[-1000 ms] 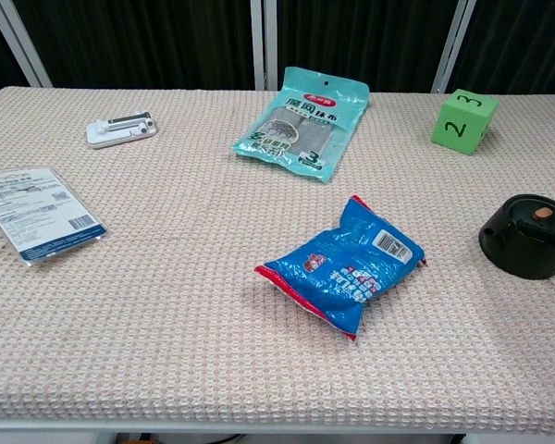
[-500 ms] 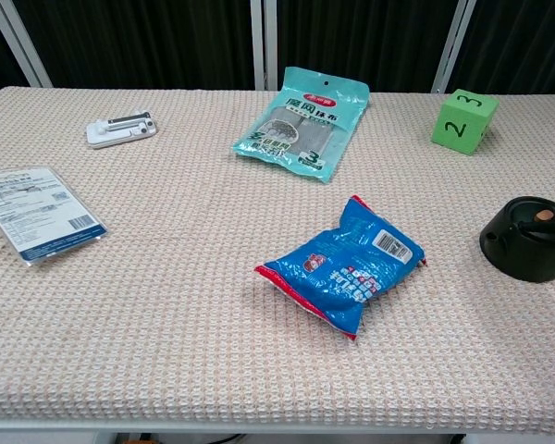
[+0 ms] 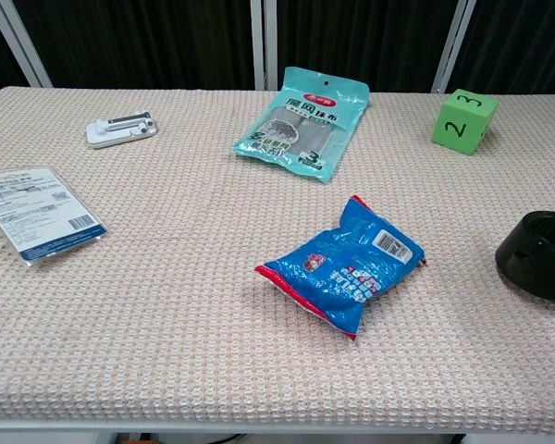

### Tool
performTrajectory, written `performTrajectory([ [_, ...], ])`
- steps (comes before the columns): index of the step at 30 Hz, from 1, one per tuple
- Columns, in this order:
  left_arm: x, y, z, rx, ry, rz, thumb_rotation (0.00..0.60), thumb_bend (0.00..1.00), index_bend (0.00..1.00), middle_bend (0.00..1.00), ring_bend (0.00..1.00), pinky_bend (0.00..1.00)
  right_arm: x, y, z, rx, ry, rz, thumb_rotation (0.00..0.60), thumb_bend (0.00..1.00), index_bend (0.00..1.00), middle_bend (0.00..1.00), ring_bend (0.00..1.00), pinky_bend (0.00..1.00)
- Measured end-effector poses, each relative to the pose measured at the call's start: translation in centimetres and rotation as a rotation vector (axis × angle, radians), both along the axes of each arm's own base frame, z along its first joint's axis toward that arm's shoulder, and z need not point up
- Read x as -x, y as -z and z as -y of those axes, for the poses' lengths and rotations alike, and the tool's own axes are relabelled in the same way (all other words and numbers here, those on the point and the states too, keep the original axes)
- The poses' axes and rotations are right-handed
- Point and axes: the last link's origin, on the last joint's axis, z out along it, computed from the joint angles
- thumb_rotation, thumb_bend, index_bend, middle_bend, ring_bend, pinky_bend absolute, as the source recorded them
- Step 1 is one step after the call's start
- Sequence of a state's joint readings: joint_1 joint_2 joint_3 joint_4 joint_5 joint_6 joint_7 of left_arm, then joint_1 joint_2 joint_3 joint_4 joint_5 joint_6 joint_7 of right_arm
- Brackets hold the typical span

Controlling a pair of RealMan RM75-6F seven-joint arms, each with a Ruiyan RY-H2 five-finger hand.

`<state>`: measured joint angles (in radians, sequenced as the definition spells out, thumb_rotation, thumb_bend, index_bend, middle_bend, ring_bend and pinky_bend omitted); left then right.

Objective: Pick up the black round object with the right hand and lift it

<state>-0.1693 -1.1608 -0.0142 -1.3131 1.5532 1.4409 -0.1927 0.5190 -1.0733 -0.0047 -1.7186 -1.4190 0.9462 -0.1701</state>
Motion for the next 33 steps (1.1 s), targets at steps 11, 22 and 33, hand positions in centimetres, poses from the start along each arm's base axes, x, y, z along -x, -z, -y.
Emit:
performTrajectory([
  [11,0.0,0.1,-0.1,0.002,-0.002,0.001,0.488,0.02,0.09,0.07,0.01,0.19,-0.1,-0.8,0.8,0.125,-0.065,0.081,0.425,0.00,1.00,1.00,0.98,0.38],
  [22,0.1,0.2,-0.2,0.007,-0.005,0.003,0.516,0.02,0.09,0.07,0.01,0.19,-0.2,-1.3,1.3,0.234,-0.111,0.191,0.340,0.00,1.00,1.00,1.00,0.47],
  [33,0.2,0.2,-0.2,0.004,-0.009,0.003,0.521,0.02,0.09,0.07,0.01,0.19,-0.5,-1.3,1.3,0.239,-0.131,0.219,0.338,0.17,1.00,1.00,1.00,0.50],
])
